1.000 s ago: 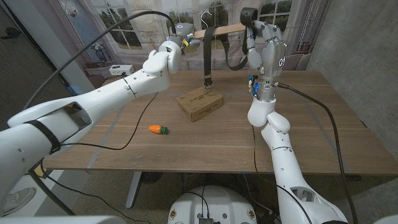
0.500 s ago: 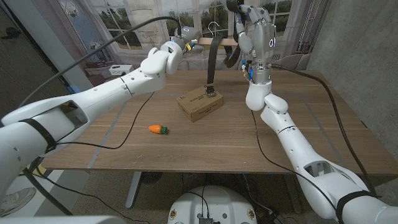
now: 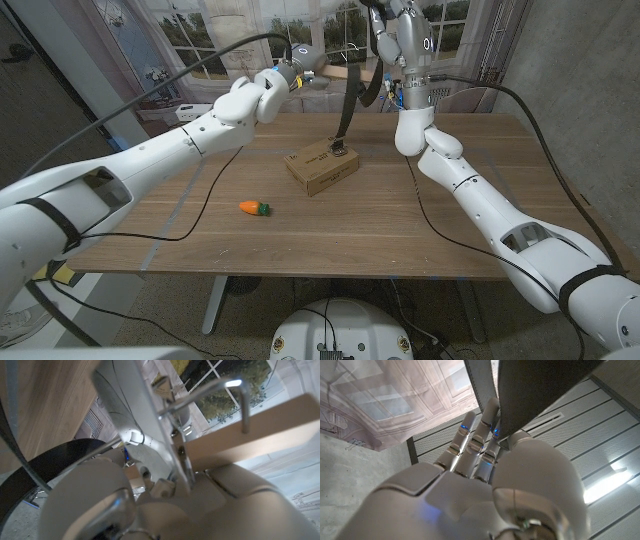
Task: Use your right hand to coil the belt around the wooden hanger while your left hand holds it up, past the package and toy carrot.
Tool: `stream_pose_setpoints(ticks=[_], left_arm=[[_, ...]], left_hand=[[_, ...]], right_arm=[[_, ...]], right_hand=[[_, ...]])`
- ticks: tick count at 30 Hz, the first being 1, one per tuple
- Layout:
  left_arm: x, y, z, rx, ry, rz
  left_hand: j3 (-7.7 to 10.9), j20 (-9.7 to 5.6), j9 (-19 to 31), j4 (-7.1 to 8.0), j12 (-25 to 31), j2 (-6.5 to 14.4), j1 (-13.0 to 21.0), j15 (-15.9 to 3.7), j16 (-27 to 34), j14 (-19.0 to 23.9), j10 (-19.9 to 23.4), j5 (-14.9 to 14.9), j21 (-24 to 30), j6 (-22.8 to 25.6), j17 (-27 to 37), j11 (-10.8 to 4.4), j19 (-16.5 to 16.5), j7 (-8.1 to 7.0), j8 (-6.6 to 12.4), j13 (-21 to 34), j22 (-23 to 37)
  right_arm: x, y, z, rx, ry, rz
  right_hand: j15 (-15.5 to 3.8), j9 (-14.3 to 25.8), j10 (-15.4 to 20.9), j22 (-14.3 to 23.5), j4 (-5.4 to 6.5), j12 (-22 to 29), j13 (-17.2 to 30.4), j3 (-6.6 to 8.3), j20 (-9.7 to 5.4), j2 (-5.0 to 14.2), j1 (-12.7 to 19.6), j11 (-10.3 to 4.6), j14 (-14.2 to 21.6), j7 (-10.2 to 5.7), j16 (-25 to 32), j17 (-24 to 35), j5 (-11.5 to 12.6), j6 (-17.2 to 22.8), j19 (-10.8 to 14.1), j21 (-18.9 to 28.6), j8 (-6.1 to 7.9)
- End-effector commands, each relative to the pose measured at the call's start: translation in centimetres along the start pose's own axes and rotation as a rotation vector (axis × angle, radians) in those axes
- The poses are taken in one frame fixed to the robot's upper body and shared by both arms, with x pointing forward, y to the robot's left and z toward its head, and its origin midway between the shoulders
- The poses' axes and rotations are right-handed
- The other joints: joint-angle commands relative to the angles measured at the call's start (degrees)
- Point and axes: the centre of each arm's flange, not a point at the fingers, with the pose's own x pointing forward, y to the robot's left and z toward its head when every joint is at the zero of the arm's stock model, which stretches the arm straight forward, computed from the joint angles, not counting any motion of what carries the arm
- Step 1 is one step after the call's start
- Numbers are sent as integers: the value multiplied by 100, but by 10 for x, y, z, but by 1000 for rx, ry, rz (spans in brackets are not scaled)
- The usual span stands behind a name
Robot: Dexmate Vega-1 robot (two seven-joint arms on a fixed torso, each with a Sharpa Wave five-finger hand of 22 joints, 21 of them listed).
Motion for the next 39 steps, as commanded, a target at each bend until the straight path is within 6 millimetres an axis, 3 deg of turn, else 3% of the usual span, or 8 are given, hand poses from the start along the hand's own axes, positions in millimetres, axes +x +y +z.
stream_pose_setpoints(ticks=[1, 7, 19, 27, 35, 39], left_arm=[[-13, -9, 3, 89, -75, 66], [-24, -19, 1, 145, -77, 166], [-49, -33, -30, -46, -111, 429], [-45, -25, -29, -111, -213, 420], [-31, -19, -17, -93, -223, 283], [-31, -19, -16, -123, -252, 346]], left_hand=[[7, -252, 47, 7, 25, -65, -5, 22, -53, 15, 21, 65, 3, 31, -48, 8, -1, 22, 3, 14, 24], [49, -290, 179, 73, 39, 23, -27, 22, -60, 97, 139, 96, 25, -138, -89, -20, 83, 18, 23, 13, 70], [95, -341, 557, 185, 9, 204, -218, -29, 119, 180, 211, 76, -5, -376, 92, -77, 167, 107, 201, 17, 192], [94, -253, 831, 178, 5, 226, -364, -9, 67, 100, 114, 68, -79, -521, 45, -20, 122, 182, 354, 16, 157], [98, -237, 868, 168, 10, 228, -441, -5, 10, 41, 89, 69, -114, -553, -9, 32, 88, 178, 387, 16, 122], [103, -226, 828, 154, 12, 226, -474, -2, 19, 71, 86, 70, -104, -545, -7, 32, 86, 177, 379, 16, 122]], right_arm=[[27, 12, -19, -10, 87, 66], [33, 12, -26, -35, 108, 78], [38, 8, -39, -68, 147, 72], [39, 15, -36, -61, 143, 96], [40, 12, -40, -42, 180, 102], [39, 11, -40, -60, 171, 105]], right_hand=[[-372, 1672, 441, 19, 16, 142, 770, 11, -150, 20, -17, -105, 22, 168, -23, 20, 35, 262, -15, 47, 741], [-373, 1673, 432, 17, 15, 142, 776, 12, -152, 21, -20, -113, 26, 158, -29, 20, 36, 256, -23, 55, 741], [-373, 1659, 432, 15, 12, 136, 770, 14, -155, 21, -22, -104, 25, 148, -42, 20, 37, 243, -38, 68, 730], [-373, 1652, 445, 13, 8, 137, 764, 16, -149, 22, -22, -94, 35, 157, -45, 21, 38, 247, -37, 79, 730], [-371, 1641, 450, 11, 7, 133, 756, 18, -131, 23, -24, -78, 48, 167, -47, 22, 38, 248, -29, 94, 726], [-372, 1642, 463, 10, 5, 134, 750, 18, -126, 22, -26, -70, 47, 169, -50, 22, 38, 255, -24, 101, 730]])
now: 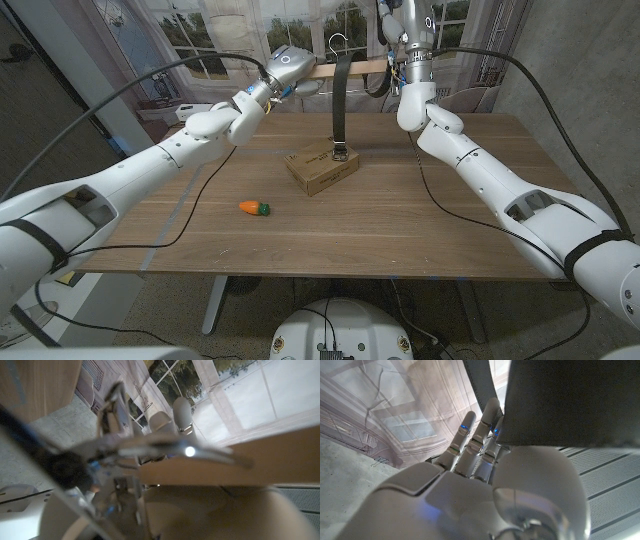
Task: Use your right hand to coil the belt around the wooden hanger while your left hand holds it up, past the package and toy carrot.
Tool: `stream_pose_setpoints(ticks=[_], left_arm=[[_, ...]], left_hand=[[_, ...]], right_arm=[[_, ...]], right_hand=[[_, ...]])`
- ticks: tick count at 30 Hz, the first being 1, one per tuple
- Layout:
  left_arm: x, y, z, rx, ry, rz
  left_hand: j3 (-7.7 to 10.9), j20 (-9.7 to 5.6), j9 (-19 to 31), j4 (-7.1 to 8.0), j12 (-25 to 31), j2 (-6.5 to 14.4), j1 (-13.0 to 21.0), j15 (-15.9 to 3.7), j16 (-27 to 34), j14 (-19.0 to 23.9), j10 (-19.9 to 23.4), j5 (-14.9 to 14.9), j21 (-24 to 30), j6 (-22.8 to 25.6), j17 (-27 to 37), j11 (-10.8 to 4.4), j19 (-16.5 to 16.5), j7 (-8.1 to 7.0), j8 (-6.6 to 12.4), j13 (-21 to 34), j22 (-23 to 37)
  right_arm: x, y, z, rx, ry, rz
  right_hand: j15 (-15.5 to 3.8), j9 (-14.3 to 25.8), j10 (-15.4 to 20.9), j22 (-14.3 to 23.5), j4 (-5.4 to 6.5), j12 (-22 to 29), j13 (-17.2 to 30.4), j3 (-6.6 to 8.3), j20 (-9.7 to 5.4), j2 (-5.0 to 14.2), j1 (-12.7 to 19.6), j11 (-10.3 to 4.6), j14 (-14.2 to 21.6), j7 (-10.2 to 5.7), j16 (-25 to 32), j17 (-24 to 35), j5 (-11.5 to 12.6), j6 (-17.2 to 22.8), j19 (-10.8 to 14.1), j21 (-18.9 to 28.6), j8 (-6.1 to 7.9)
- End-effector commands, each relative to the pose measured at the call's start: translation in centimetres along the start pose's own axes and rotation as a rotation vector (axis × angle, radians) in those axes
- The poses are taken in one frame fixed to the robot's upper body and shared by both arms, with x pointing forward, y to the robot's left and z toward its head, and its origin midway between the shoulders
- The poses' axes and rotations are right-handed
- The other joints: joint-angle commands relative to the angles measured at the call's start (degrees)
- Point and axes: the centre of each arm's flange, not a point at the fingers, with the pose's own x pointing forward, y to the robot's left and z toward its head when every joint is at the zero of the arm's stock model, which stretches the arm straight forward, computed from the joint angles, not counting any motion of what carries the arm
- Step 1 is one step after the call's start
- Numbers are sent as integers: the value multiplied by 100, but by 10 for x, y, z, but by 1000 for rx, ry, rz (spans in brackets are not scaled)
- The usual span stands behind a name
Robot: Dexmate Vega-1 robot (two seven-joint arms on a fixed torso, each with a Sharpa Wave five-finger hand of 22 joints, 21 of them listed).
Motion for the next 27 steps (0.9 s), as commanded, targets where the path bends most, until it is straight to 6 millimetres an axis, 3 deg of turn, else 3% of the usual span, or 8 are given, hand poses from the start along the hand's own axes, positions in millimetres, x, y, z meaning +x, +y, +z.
stream_pose_setpoints(ticks=[1, 11, 21, 27], left_arm=[[9, 3, 7, -58, -52, 8], [-5, 13, 24, -134, -133, 193], [-14, 2, 17, 153, 19, 25], [-16, -3, 11, 205, 88, -49]], left_hand=[[42, -214, -14, -6, 16, 23, -114, -10, -44, -12, 20, -3, -19, -57, -15, 1, -17, 81, 15, 15, 7], [66, -209, -7, -17, 12, 22, -189, -14, -19, 13, 0, 6, -15, -79, 9, 11, -21, 68, 46, 16, -8], [88, -251, -107, -48, 18, 29, -219, -10, -56, 14, 53, 4, 7, -3, -43, -51, 21, 62, 42, 15, -29], [103, -254, -159, -65, 15, 31, -223, -13, -71, 5, 50, 2, 21, 19, -62, -49, 19, 50, 35, 15, -30]], right_arm=[[1, -2, -2, -12, 14, 21], [11, -3, -5, 28, 51, 180], [15, -17, -6, 4, 46, 276], [16, -35, 2, 2, 15, 311]], right_hand=[[-373, 1634, 462, 8, 18, 24, 756, 33, -124, 42, 12, -87, 49, 154, -5, 5, 46, 254, -26, 57, 725], [-372, 1636, 451, 6, 12, 16, 752, 35, -130, 41, 11, -91, 58, 163, -9, 6, 45, 252, -30, 68, 729], [-373, 1631, 431, 7, 10, 9, 756, 40, -128, 48, 9, -57, 43, 182, -22, 6, 43, 234, -54, 74, 722], [-374, 1623, 425, 6, 5, 4, 753, 43, -118, 49, 12, -74, 44, 190, -24, 7, 42, 236, -60, 79, 720]])
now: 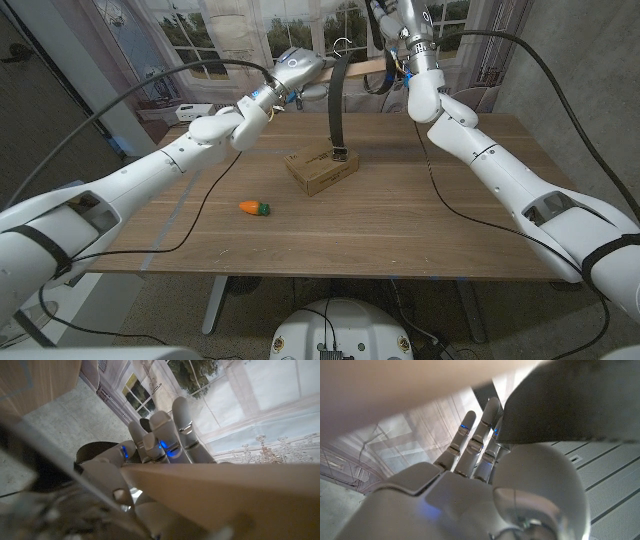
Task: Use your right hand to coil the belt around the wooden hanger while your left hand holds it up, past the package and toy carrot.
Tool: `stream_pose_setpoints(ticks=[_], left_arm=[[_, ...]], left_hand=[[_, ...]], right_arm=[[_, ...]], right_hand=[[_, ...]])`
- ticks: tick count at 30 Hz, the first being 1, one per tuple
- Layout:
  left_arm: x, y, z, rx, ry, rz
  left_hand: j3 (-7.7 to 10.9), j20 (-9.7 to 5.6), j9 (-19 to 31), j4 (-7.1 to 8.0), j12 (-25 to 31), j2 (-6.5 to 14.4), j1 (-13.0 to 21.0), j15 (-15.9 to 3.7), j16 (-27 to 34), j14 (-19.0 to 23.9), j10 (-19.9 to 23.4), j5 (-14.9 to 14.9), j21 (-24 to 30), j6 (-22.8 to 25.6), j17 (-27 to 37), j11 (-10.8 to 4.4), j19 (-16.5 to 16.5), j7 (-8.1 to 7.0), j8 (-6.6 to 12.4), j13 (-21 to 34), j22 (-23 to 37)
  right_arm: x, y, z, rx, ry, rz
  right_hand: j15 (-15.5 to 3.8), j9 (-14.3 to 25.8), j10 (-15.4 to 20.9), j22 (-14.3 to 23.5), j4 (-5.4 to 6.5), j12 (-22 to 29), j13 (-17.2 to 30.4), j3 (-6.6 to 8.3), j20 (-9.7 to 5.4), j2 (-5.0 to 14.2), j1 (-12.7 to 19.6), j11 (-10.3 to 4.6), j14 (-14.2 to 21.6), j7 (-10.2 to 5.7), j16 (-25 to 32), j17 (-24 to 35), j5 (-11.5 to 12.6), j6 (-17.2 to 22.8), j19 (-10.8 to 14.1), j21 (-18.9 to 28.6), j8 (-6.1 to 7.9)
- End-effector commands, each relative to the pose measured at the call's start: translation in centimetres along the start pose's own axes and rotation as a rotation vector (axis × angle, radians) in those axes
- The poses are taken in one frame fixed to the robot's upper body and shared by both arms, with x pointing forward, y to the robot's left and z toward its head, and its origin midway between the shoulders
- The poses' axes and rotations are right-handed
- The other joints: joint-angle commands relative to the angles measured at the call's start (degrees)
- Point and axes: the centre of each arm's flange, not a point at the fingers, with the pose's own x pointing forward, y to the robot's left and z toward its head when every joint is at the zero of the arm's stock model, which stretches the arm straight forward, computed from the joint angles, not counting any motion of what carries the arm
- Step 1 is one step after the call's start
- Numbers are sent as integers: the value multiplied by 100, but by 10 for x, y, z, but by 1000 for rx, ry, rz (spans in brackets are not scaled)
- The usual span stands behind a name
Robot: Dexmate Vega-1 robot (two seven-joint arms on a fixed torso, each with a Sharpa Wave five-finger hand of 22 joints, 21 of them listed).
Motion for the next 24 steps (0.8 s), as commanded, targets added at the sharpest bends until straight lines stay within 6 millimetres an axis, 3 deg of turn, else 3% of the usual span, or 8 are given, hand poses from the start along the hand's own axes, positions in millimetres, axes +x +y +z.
stream_pose_setpoints(ticks=[1, 5, 11, 24], left_arm=[[-9, -10, -10, 190, 136, -166], [-7, -17, -14, 201, 140, -190], [-8, -16, -14, 119, 95, -108], [2, -9, -7, -60, -20, -33]], left_hand=[[56, -255, -15, -6, 16, 25, -28, -13, -7, 25, 57, 4, 21, 52, 9, -57, 21, 25, 41, 15, 17], [61, -257, -28, -11, 16, 25, -28, -13, -12, 22, 59, 3, 26, 66, 2, -62, 22, 17, 44, 15, 18], [77, -261, -58, -27, 18, 19, -32, -9, 2, 31, 77, -2, 45, 76, 15, -63, 18, 25, 54, 15, 24], [96, -251, -37, -19, 17, 9, -60, -10, 5, 21, 81, -7, 58, 42, 12, -53, 18, 34, 94, 16, 28]], right_arm=[[-4, -26, 12, -27, -40, 94], [-13, -32, 24, -50, -99, 93], [-16, -43, 24, -52, -109, 47], [5, -24, 17, -10, -88, 38]], right_hand=[[-373, 1624, 417, 5, 6, 26, 746, 45, -146, 49, 12, -79, 44, 185, -25, 8, 35, 230, -39, 23, 717], [-373, 1634, 411, 6, 3, 25, 749, 47, -136, 50, 13, -72, 45, 182, -26, 9, 34, 227, -51, 25, 723], [-373, 1654, 411, 6, 5, 21, 745, 48, -128, 51, 8, -88, 47, 181, -28, 10, 32, 223, -45, 35, 737], [-373, 1643, 425, 5, 2, 24, 744, 56, -129, 54, 4, -96, 63, 183, -28, 12, 30, 233, -50, 54, 737]])
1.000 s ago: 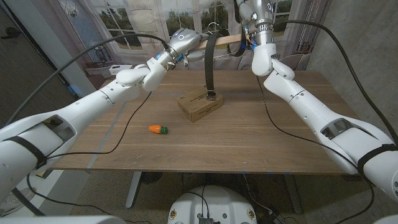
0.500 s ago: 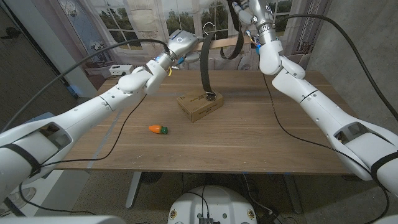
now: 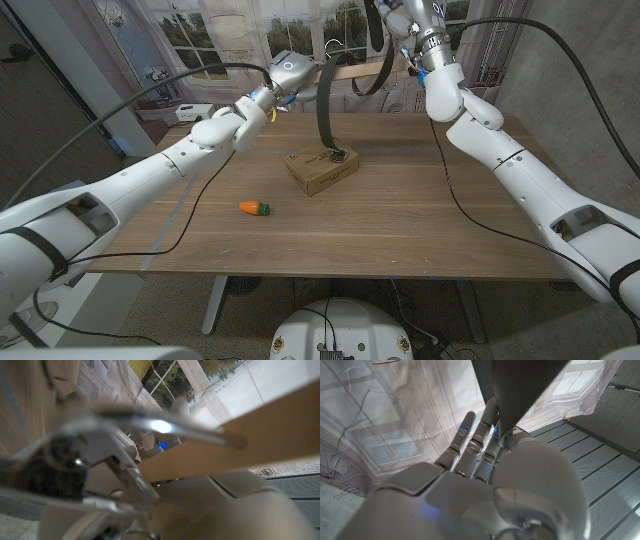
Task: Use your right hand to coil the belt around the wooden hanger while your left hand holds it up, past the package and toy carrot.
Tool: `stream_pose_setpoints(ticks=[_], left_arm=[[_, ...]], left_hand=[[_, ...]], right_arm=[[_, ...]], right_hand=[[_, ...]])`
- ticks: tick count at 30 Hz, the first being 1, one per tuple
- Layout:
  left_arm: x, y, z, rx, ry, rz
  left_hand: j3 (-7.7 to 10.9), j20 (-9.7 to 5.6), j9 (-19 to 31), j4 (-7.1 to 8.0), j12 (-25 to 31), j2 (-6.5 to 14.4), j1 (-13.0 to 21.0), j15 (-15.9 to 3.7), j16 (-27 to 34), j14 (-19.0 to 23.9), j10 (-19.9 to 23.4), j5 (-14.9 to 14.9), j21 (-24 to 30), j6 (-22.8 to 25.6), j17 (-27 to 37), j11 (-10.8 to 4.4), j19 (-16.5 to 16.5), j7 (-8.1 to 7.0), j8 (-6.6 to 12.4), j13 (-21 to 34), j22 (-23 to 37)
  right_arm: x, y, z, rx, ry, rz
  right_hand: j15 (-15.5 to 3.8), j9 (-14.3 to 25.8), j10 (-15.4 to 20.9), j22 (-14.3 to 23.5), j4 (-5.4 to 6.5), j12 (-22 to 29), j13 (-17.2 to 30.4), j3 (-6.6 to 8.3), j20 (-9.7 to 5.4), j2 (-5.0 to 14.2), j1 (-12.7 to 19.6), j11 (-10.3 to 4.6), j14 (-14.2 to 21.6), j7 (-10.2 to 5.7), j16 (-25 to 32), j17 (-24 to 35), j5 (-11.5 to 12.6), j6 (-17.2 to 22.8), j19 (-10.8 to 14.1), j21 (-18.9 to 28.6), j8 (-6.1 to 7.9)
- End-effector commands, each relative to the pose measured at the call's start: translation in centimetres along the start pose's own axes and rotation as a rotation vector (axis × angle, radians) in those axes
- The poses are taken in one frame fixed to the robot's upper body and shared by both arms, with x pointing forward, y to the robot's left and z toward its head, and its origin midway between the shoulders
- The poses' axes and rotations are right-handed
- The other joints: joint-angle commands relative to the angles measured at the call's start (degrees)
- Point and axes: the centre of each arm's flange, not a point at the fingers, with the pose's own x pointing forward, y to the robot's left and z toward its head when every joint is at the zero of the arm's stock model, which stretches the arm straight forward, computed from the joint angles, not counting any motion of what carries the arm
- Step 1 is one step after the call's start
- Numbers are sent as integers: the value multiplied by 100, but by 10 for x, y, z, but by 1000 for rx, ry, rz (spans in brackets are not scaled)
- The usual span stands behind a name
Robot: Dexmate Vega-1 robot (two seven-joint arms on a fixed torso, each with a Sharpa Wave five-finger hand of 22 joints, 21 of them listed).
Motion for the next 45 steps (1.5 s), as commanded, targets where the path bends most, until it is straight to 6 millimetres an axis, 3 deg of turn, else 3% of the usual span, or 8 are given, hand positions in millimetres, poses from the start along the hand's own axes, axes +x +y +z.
stream_pose_setpoints(ticks=[1, 10, 21, 32, 39, 45], left_arm=[[3, 7, 6, -146, -86, 58], [-5, 14, 10, -174, -100, 56], [-19, 20, 5, -217, -91, 93], [-25, 42, -3, -362, -66, 223], [-15, 45, -15, -438, -27, 238], [3, 40, -21, -422, -5, 153]], left_hand=[[41, -250, 26, 5, 17, -1, 29, 11, 6, 1, 37, -6, 21, 32, -21, -51, 18, 40, 47, 16, 14], [55, -252, 11, 9, 21, 6, 11, 8, 19, 17, 57, -10, 26, 32, -14, -12, 23, 53, 59, 16, 15], [71, -245, 5, 9, 17, 14, -13, 11, 29, 29, 50, -20, 25, 35, -17, -15, 27, 69, 87, 16, 8], [83, -249, -18, 6, 21, 17, -38, 18, 7, 8, 74, -33, 30, 32, -54, -19, 35, 81, 105, 17, 4], [96, -250, -39, 0, 21, 25, -61, 9, 53, 32, 84, -52, 28, 25, -18, 2, 43, 65, 127, 17, -8], [105, -253, -91, -8, 19, 32, -70, 11, 82, 46, 76, -65, 33, 33, 6, -7, 37, 72, 125, 18, -3]], right_arm=[[18, 8, -6, -2, -2, -7], [42, 6, -44, -36, 105, 57], [45, -9, -85, -109, 202, 65], [37, 16, -114, -51, 288, 116], [24, 44, -113, 45, 289, 160], [0, 72, -109, 173, 281, 176]], right_hand=[[-374, 1637, 420, 4, -9, 24, 725, 47, -105, 38, 19, -94, 62, 182, -29, 14, 37, 231, -23, 33, 733], [-370, 1628, 410, 3, -6, 23, 733, 48, -118, 36, 10, -84, 50, 172, -39, 13, 34, 224, -36, 39, 727], [-370, 1617, 364, 2, -5, 23, 765, 52, -110, 38, 8, -68, 9, 192, -62, 10, 30, 202, -65, 41, 714], [-370, 1608, 372, 0, -1, 12, 746, 57, -102, 43, 3, -58, -10, 204, -75, 9, 26, 209, -77, 46, 714], [-372, 1610, 358, -1, -6, 8, 749, 65, -101, 45, 9, -58, -18, 204, -80, 10, 24, 188, -83, 51, 710], [-371, 1621, 365, -1, -7, 5, 740, 72, -86, 52, 13, -47, -11, 220, -78, 12, 22, 197, -84, 57, 722]])
